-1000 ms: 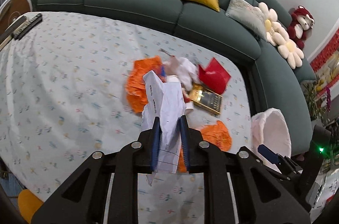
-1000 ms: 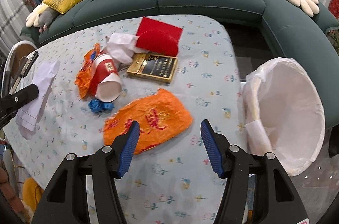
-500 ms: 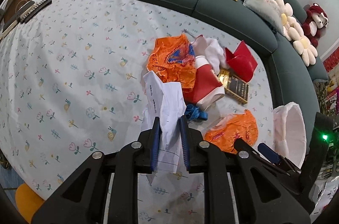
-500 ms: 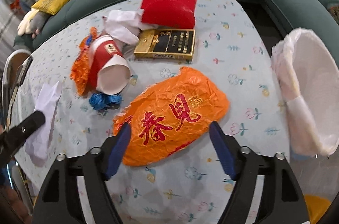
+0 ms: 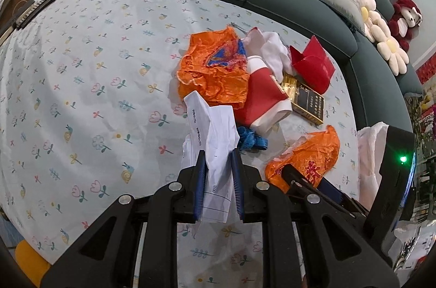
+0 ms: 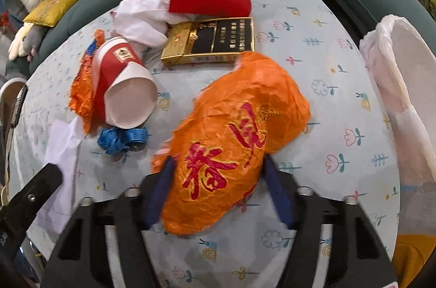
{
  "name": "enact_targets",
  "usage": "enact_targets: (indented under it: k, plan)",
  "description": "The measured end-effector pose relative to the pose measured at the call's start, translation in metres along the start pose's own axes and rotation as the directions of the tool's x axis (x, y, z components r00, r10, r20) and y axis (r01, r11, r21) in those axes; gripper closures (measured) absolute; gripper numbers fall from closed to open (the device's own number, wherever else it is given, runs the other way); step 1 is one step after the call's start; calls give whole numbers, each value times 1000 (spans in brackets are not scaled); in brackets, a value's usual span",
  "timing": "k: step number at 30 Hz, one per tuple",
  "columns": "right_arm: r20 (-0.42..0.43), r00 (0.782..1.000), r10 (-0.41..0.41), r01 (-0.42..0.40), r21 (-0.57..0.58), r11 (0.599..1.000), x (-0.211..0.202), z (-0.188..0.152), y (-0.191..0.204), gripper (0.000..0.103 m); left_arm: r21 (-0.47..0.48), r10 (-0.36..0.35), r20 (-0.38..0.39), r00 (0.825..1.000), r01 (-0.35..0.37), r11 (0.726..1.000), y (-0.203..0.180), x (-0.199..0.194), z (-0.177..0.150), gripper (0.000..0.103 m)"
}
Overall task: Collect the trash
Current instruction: 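Grasp the orange bag with red characters using the right gripper, then carry the white paper and orange bag over the wastebasket with both grippers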
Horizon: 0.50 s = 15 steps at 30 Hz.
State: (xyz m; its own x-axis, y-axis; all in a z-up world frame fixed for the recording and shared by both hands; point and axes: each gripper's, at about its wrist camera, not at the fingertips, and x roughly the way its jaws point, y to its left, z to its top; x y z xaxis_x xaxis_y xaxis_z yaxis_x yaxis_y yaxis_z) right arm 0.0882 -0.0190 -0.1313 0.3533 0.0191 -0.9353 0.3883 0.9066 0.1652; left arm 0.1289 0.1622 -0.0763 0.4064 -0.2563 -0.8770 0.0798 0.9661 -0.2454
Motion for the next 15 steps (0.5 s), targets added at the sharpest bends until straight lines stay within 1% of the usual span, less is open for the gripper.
enact_targets:
  k: [1, 3, 4, 6, 11, 15]
  plan:
    - [1, 1000, 14, -14, -4, 1000, -3, 0, -1, 58, 4, -1, -1, 1000, 1, 1000, -3, 0, 0, 85]
    - [4, 1000, 20, -20, -16, 1000, -8, 2, -3, 73, 12, -2, -1, 1000, 2, 1000, -8, 0, -1, 85]
    - [8, 1000, 23, -23, -20, 1000, -11, 2, -4, 76, 17, -4, -1, 1000, 4, 1000, -11, -1, -1, 85]
    - [11, 999, 30, -30, -26, 999, -17, 2, -8, 85, 32, -8, 4, 1000, 8, 999, -20, -3, -2, 85]
    - [36, 998, 54, -53, -17, 998, -39, -2, -30, 85, 79, -22, 18, 1000, 20, 997, -48, -12, -4, 85]
    - [81, 995, 64, -63, -22, 998, -64, -5, -52, 85, 115, -37, 31, 999, 33, 993, -73, -21, -7, 85]
